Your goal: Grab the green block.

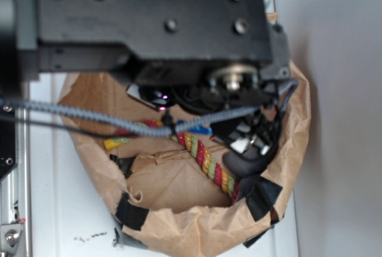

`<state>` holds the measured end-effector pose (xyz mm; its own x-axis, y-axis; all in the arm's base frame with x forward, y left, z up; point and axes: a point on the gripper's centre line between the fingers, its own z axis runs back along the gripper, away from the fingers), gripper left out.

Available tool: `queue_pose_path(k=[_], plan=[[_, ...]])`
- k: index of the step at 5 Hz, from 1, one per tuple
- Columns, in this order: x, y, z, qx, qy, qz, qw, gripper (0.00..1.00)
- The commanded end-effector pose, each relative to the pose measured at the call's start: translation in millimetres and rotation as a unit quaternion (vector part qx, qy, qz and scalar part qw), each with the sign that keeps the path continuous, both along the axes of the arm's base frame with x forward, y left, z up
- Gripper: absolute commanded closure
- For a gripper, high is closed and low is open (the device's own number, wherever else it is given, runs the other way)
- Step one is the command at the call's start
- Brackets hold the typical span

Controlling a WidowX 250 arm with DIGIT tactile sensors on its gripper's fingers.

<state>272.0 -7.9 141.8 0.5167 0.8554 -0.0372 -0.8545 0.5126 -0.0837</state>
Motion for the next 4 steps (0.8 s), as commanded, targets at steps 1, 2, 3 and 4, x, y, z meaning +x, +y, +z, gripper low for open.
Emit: queue_pose_path(k=[1, 2, 3, 4], plan=[[-35, 49, 16, 0.008, -0.127, 0.021, 0.992, 0.0], [-29, 56, 2, 0.035, -0.122, 0.036, 0.991, 0.0], [-19, 59, -16, 0.076, -0.116, 0.041, 0.989, 0.0], [-19, 59, -16, 0.076, -0.116, 0.041, 0.989, 0.0]])
